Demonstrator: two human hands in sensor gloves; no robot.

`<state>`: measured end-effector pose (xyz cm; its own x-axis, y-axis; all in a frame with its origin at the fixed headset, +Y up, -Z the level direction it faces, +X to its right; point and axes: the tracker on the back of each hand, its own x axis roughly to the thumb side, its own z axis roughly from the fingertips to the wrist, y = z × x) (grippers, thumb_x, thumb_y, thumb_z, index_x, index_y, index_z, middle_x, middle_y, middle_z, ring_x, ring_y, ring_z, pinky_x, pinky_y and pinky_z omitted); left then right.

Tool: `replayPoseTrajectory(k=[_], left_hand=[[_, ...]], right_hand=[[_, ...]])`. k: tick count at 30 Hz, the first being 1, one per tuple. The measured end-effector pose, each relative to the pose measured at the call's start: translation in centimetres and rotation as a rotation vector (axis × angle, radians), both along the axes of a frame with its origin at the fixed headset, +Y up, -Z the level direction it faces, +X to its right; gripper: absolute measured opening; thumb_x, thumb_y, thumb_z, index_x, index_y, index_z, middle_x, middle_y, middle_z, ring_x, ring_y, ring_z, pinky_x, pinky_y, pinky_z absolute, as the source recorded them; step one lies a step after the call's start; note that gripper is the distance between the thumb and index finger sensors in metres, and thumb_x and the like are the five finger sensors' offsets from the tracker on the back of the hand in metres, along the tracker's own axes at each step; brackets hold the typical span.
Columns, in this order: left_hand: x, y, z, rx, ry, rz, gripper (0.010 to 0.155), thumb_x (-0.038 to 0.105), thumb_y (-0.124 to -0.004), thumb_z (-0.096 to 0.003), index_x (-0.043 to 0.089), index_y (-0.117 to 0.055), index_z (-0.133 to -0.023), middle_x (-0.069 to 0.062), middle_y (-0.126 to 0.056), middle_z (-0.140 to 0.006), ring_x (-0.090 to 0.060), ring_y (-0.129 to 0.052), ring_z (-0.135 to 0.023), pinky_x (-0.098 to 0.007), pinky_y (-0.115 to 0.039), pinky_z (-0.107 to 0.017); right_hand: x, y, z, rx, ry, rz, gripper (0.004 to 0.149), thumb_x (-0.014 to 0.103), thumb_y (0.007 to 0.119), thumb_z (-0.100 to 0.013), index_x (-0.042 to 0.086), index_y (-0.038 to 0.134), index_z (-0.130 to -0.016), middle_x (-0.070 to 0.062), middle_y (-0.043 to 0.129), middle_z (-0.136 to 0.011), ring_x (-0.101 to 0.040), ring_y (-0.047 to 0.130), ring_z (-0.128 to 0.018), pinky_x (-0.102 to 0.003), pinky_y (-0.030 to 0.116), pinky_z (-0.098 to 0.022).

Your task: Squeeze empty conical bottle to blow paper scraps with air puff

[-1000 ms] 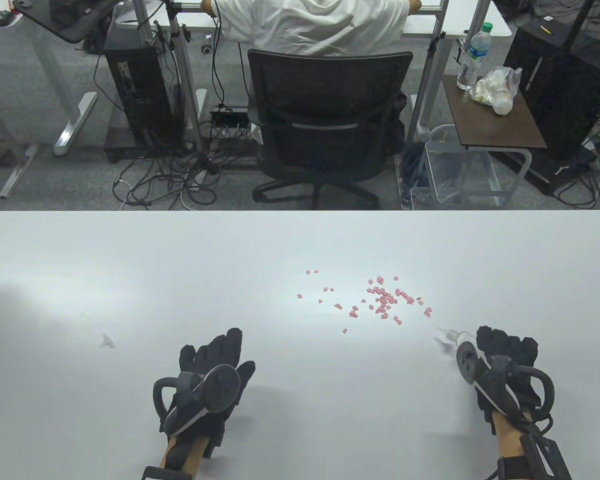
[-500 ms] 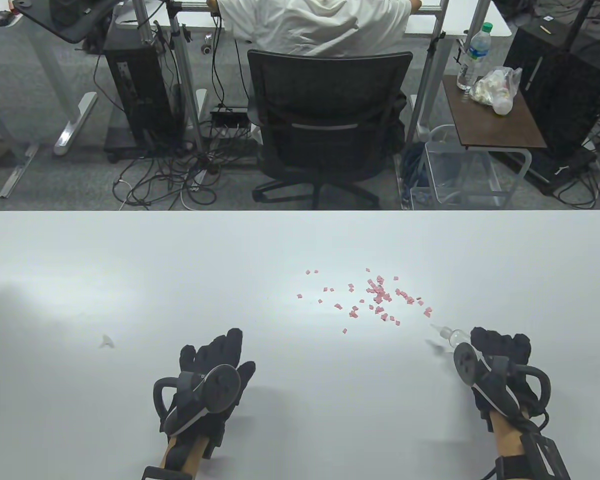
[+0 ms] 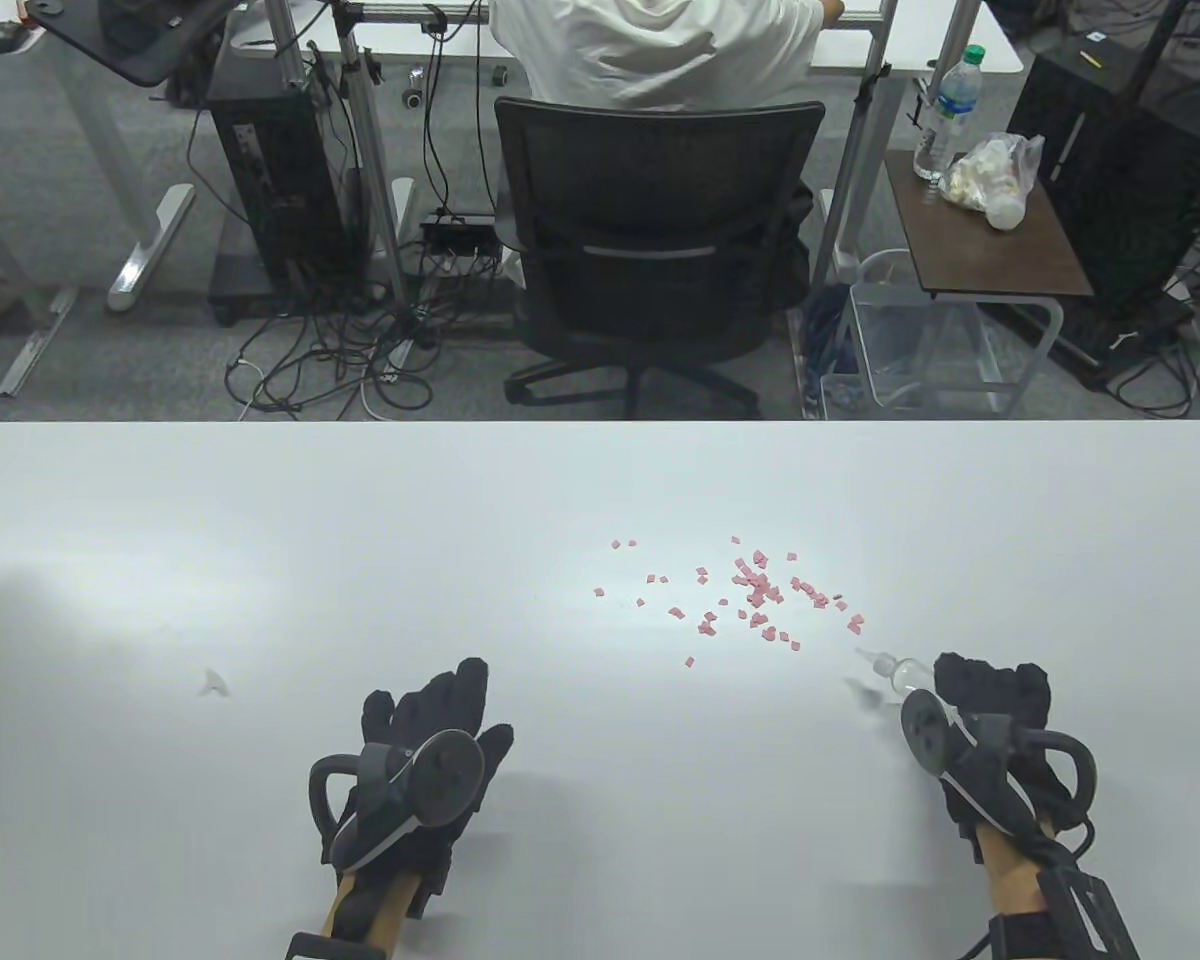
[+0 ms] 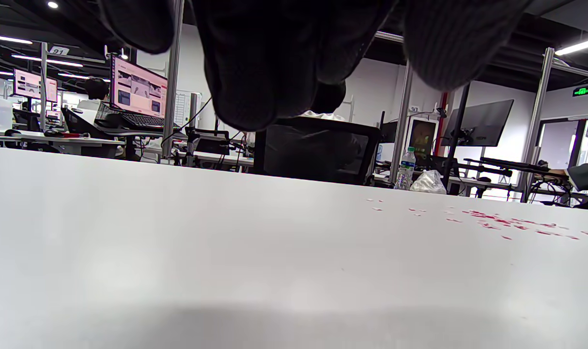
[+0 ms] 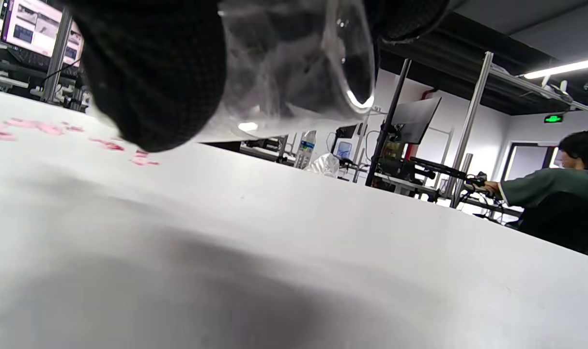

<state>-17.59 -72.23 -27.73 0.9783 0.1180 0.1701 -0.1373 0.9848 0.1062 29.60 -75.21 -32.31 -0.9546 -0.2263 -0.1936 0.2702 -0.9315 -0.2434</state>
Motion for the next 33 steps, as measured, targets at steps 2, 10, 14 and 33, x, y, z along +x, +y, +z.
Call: replayPoseTrajectory(k=[2, 10, 14, 33], left_hand=[[-0.1, 0.0, 0.0, 0.000, 0.004, 0.008, 0.074, 0.053, -0.075, -0.0576, 0.017, -0.053, -0.119, -0.017, -0.070, -0.113, -0.039, -0.084, -0.097, -0.070, -0.047, -0.076], [0.0, 0.1, 0.0, 0.002, 0.002, 0.008, 0.074, 0.053, -0.075, -0.0575, 0.018, -0.053, -0.119, -0.017, -0.070, -0.113, -0.038, -0.084, -0.097, -0.070, -0.047, -0.076], [0.1, 0.0, 0.0, 0.000, -0.001, 0.005, 0.073, 0.052, -0.075, -0.0577, 0.017, -0.054, -0.118, -0.017, -0.070, -0.113, -0.039, -0.084, -0.097, -0.070, -0.047, -0.076], [0.2, 0.0, 0.0, 0.000, -0.009, 0.003, 0.073, 0.052, -0.075, -0.0577, 0.017, -0.054, -0.118, -0.017, -0.070, -0.113, -0.038, -0.084, -0.097, -0.070, -0.047, -0.076]], right_hand=[[-0.1, -0.3, 0.0, -0.008, 0.009, -0.012, 0.070, 0.040, 0.098, -0.032, 0.017, 0.083, -0.096, -0.011, 0.091, -0.091, -0.033, 0.092, -0.081, -0.061, 0.058, -0.074], [-0.1, -0.6, -0.1, -0.005, 0.006, 0.027, 0.070, 0.042, 0.098, -0.032, 0.017, 0.084, -0.095, -0.011, 0.093, -0.090, -0.032, 0.093, -0.079, -0.061, 0.059, -0.074], [-0.2, -0.2, -0.2, 0.001, 0.020, 0.031, 0.060, 0.037, 0.099, -0.030, 0.015, 0.092, -0.085, -0.010, 0.099, -0.078, -0.029, 0.097, -0.072, -0.057, 0.062, -0.075], [3.5, -0.3, -0.1, -0.004, -0.263, -0.021, 0.062, 0.035, 0.099, -0.031, 0.017, 0.089, -0.089, -0.008, 0.095, -0.085, -0.029, 0.092, -0.080, -0.058, 0.056, -0.077]])
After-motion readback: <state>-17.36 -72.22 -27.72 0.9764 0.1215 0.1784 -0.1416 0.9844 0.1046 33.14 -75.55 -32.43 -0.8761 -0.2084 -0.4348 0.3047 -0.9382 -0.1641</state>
